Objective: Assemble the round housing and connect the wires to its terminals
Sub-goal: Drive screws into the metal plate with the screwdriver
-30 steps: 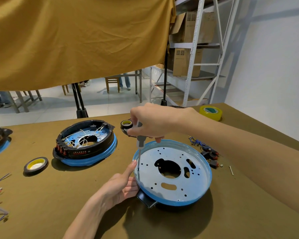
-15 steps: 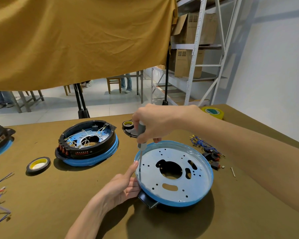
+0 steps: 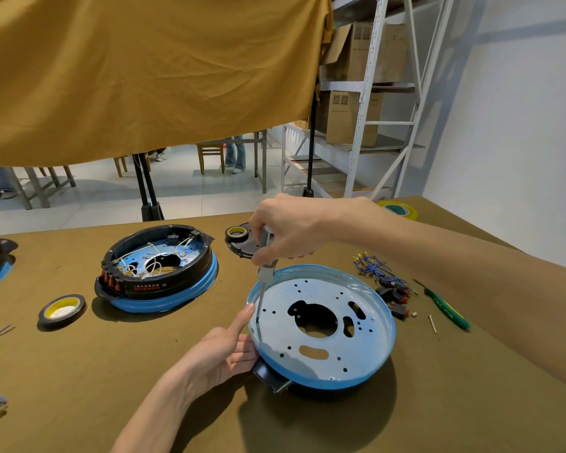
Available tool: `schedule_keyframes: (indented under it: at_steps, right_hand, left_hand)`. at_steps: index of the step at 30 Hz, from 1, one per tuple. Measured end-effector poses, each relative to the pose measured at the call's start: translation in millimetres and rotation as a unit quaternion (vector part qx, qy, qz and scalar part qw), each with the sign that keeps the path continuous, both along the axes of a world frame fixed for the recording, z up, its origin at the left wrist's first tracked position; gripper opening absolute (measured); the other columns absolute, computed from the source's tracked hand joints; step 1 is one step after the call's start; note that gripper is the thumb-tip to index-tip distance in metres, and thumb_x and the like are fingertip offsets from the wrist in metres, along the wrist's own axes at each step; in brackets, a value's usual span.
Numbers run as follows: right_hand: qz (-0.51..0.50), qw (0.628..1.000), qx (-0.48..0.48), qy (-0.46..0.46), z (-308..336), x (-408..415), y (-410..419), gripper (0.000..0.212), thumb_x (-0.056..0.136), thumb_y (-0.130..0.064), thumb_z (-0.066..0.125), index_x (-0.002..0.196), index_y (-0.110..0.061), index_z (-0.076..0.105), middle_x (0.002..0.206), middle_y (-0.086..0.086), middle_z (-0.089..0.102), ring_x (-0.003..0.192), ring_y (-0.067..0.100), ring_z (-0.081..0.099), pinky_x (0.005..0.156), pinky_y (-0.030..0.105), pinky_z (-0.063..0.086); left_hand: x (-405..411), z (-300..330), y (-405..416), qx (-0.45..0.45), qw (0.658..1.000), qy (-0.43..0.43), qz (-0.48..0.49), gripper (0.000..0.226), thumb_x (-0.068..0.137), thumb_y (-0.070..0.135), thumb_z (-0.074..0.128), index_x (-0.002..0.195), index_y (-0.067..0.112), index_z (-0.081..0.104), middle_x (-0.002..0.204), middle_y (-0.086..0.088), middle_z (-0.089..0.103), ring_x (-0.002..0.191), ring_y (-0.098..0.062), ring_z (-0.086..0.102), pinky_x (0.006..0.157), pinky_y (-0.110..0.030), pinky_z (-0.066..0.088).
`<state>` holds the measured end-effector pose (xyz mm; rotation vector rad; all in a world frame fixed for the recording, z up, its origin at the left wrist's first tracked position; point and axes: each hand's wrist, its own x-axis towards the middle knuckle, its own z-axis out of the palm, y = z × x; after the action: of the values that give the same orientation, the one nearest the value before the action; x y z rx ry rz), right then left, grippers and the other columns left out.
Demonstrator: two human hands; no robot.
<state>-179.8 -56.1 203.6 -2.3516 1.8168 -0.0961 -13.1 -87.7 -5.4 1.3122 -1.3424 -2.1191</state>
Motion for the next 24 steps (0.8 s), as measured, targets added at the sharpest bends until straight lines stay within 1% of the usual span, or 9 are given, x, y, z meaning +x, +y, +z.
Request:
schedule_keyframes:
  at_steps: [3,5,6,7,10,12,16,20,24]
  right_hand:
    - [-0.003,0.999,0.042,0.002,2.4,-3.0,-1.4,0.023,0.09,-0.033,0.076,0.099,-0.019,0.061,0.076,0.001,0.067,0.048,0.003,0.061,0.044,0.016,0.047]
    - [0.011,0.999,0.035,0.024,4.8,-3.3,-3.5,0.022,0.088,-0.032,0.079,0.095,-0.025,0.06,0.077,-0.007,0.062,0.049,-0.006,0.059,0.042,0.013,0.042]
    - [0.021,0.999,0.023,0.034,5.5,-2.1,-4.8,0.019,0.087,-0.031,0.079,0.092,-0.025,0.062,0.076,-0.01,0.062,0.051,-0.011,0.058,0.044,0.013,0.042]
    - [0.03,0.999,0.017,0.035,5.7,-0.6,-6.1,0.017,0.087,-0.029,0.079,0.089,-0.025,0.063,0.075,-0.009,0.065,0.052,-0.009,0.061,0.048,0.015,0.046]
    - [0.049,0.998,0.028,0.029,5.3,3.5,-10.9,0.014,0.087,-0.024,0.079,0.088,-0.02,0.067,0.073,0.0,0.074,0.059,0.013,0.072,0.058,0.03,0.06]
    - [0.059,0.997,0.033,0.035,4.6,5.7,-13.7,0.013,0.086,-0.024,0.079,0.09,-0.018,0.068,0.074,0.004,0.075,0.06,0.018,0.073,0.062,0.034,0.063]
    - [0.053,0.998,0.037,0.026,4.8,8.0,-18.4,0.013,0.087,-0.022,0.078,0.088,-0.016,0.068,0.071,0.005,0.075,0.058,0.018,0.073,0.058,0.03,0.062]
    - [0.034,0.998,0.043,0.01,4.7,2.9,-18.9,0.015,0.087,-0.023,0.078,0.083,-0.014,0.066,0.065,0.004,0.073,0.053,0.016,0.071,0.053,0.024,0.057]
    - [0.023,0.999,0.033,0.003,1.4,2.4,-18.2,0.019,0.088,-0.026,0.077,0.082,-0.013,0.065,0.064,0.006,0.072,0.047,0.016,0.067,0.044,0.02,0.049]
  left_hand:
    - [-0.3,-0.5,-0.8,0.0,1.0,0.005,-0.002,0.083,0.078,0.069,0.065,0.113,-0.006,0.067,0.103,-0.02,0.078,0.087,-0.025,0.077,0.065,-0.027,0.059]
    - [-0.5,-0.8,-0.8,0.0,1.0,0.008,-0.003,0.082,0.076,0.069,0.067,0.11,-0.005,0.068,0.1,-0.019,0.078,0.081,-0.023,0.076,0.062,-0.026,0.058]
    - [-0.3,-1.3,-0.8,-0.001,1.0,0.008,-0.002,0.081,0.074,0.069,0.068,0.107,-0.005,0.069,0.097,-0.018,0.078,0.077,-0.022,0.075,0.061,-0.026,0.058]
    - [0.0,-2.1,-1.3,-0.003,1.0,0.008,-0.001,0.082,0.072,0.07,0.069,0.106,-0.004,0.069,0.096,-0.017,0.078,0.077,-0.021,0.075,0.062,-0.026,0.058]
    - [0.4,-5.4,-3.6,-0.017,1.0,0.001,-0.004,0.091,0.067,0.073,0.068,0.115,-0.005,0.068,0.103,-0.019,0.078,0.091,-0.025,0.077,0.071,-0.029,0.059]
    - [0.0,-5.9,-4.0,-0.021,1.0,-0.007,-0.007,0.096,0.064,0.075,0.067,0.117,-0.004,0.068,0.105,-0.018,0.078,0.095,-0.026,0.076,0.072,-0.029,0.059]
    - [0.3,-6.5,-4.8,-0.02,1.0,-0.01,-0.01,0.096,0.062,0.076,0.067,0.117,-0.003,0.068,0.105,-0.016,0.078,0.095,-0.025,0.077,0.071,-0.028,0.06]
    - [0.4,-9.1,-6.4,-0.028,0.999,-0.015,-0.012,0.101,0.056,0.078,0.07,0.115,-0.003,0.069,0.104,-0.017,0.078,0.095,-0.025,0.077,0.071,-0.028,0.059]
    - [0.6,-11.3,-8.1,-0.027,0.999,-0.016,-0.01,0.099,0.056,0.078,0.07,0.114,-0.002,0.07,0.105,-0.017,0.078,0.096,-0.026,0.076,0.072,-0.029,0.058]
